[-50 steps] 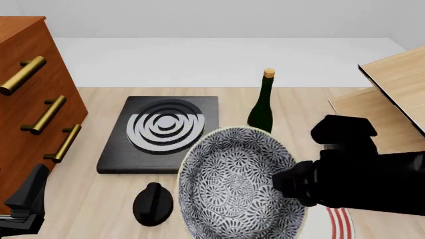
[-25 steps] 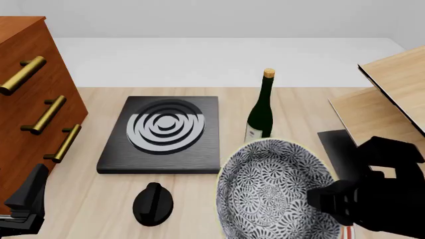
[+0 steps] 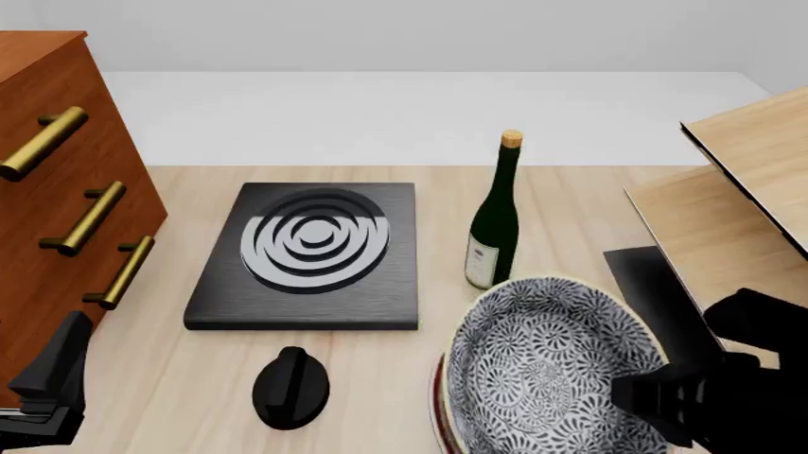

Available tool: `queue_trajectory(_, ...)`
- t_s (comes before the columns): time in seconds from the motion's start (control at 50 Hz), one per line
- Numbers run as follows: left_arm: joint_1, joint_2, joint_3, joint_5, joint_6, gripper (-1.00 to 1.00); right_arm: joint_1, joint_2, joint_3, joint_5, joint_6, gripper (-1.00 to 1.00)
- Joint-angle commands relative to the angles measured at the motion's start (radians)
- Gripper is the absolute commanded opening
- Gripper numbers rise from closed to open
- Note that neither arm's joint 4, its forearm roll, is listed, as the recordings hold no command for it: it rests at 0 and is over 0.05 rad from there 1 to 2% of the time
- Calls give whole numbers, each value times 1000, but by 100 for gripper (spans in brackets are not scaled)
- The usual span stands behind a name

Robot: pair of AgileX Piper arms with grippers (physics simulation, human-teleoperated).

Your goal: Pick up the akita bowl and put it on the plate.

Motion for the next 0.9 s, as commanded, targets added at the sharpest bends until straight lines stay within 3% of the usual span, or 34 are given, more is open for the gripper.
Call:
queue_trajectory(0.02,0,1,0,1,-1,100,-103,-126,88,-8,18,-100)
queue_trajectory(0.22,0,1,1,-1,-1,100,-143,-99,109,-37,21,-100)
queue_trajectory(0.9,-4,1,-2,3,-1,100,-278,158,164,-292,-21,-100)
